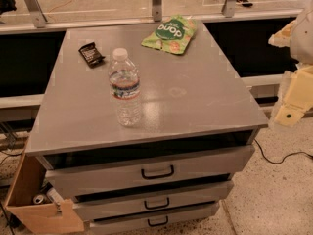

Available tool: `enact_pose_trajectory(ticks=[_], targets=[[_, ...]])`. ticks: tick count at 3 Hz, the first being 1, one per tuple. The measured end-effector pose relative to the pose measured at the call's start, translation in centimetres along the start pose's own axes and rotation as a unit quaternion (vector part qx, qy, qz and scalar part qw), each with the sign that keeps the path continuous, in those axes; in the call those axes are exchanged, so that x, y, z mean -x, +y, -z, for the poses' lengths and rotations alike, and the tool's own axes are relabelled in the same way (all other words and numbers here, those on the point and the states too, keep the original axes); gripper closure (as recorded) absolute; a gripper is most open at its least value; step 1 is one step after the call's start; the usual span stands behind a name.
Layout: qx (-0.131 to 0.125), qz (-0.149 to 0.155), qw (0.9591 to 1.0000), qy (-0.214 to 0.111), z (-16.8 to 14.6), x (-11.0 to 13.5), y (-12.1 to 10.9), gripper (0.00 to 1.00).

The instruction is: Pick water bottle

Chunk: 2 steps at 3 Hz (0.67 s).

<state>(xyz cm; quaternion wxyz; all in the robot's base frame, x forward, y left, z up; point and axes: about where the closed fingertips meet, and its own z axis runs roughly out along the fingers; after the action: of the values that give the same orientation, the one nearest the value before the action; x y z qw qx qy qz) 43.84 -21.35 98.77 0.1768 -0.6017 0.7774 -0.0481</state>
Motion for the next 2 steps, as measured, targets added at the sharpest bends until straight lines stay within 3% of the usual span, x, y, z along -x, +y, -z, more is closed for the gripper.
enact_pose_trajectory(ticks=[2], targets=[[0.000,0.002,0.9998,-0.020,-0.53,0.58,-0.47,0.00]])
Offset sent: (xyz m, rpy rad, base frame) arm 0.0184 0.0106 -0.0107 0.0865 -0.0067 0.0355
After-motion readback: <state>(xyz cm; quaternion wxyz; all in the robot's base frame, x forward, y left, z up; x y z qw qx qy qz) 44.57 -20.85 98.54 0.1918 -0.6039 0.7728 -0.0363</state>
